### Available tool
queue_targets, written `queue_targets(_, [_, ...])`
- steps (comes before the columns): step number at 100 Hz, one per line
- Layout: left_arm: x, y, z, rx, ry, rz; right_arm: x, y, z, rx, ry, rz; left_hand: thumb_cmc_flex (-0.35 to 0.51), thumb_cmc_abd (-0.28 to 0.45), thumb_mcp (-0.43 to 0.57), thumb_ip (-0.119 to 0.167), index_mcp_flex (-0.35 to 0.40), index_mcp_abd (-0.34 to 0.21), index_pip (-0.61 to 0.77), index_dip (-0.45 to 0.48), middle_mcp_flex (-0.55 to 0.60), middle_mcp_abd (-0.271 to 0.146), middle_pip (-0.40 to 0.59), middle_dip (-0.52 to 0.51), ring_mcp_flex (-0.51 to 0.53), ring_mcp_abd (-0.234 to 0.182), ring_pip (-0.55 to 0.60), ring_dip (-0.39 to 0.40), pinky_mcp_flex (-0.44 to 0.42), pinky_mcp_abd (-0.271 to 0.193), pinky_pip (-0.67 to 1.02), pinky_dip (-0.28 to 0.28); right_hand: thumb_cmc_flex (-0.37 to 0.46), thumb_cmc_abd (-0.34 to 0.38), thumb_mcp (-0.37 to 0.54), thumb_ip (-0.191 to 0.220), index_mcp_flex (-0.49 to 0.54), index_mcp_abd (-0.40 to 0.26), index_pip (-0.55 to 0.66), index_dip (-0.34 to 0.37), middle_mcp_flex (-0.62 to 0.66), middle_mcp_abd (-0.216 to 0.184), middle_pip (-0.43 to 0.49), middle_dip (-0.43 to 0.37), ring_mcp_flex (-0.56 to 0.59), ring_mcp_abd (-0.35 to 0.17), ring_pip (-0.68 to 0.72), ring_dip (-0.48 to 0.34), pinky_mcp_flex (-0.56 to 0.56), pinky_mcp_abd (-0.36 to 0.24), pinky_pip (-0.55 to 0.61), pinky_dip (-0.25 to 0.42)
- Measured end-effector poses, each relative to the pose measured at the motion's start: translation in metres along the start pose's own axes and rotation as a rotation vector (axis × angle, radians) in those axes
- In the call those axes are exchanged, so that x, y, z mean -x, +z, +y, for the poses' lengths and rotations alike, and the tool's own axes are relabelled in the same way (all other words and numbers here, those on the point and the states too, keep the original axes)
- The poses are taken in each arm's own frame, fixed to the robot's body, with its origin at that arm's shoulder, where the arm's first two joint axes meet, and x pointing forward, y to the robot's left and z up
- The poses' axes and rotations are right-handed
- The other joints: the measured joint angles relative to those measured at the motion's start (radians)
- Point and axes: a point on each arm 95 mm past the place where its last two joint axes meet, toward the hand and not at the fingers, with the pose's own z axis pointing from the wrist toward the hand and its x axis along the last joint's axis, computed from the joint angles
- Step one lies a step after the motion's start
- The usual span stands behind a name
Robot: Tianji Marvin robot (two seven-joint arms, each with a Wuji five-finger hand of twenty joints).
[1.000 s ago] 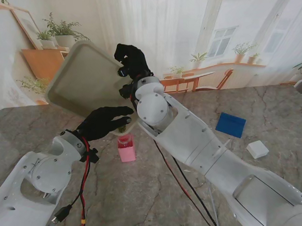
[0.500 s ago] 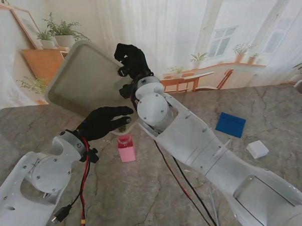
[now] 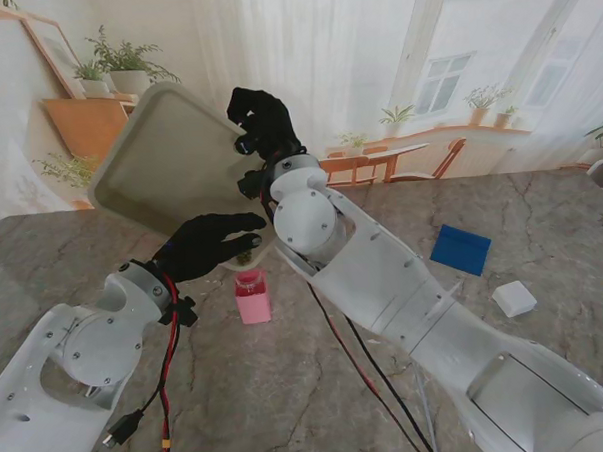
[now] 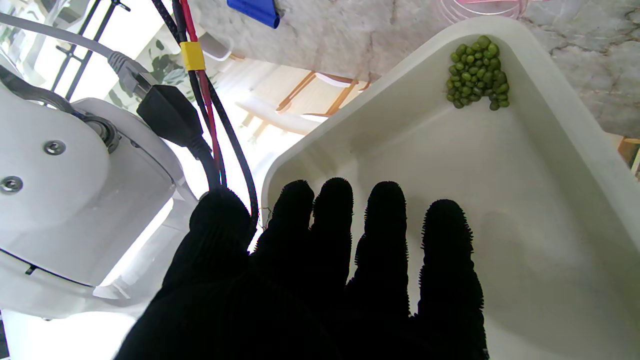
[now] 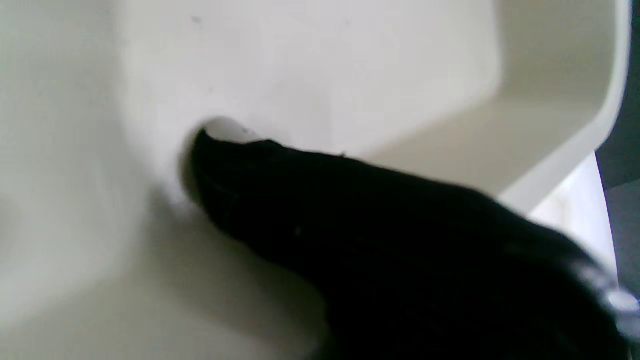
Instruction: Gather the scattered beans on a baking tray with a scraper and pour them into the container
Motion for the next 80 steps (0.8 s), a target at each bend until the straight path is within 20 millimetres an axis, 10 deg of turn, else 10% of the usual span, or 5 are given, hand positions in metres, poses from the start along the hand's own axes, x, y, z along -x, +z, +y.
queue_targets(80, [-0.0010,-0.0028,0.0019,0.000,-0.001,-0.003,-0.0069,-0.0081,-0.0003,-0.012,-0.017,0.039,0.000,0.000,0.000,0.000,0.000,0.000,0.000,0.000,0.000,0.000,0.000,0.000,0.000,0.000,0.000,0.000,0.000,0.000,0.000,0.000,0.000,0.000,0.000,0.000,0.000,0.000,0.000,0.000,0.000,0.000,0.000,0.001,0.000,0.000,0.000,0.007,0.000,0.000,0.000,0.002])
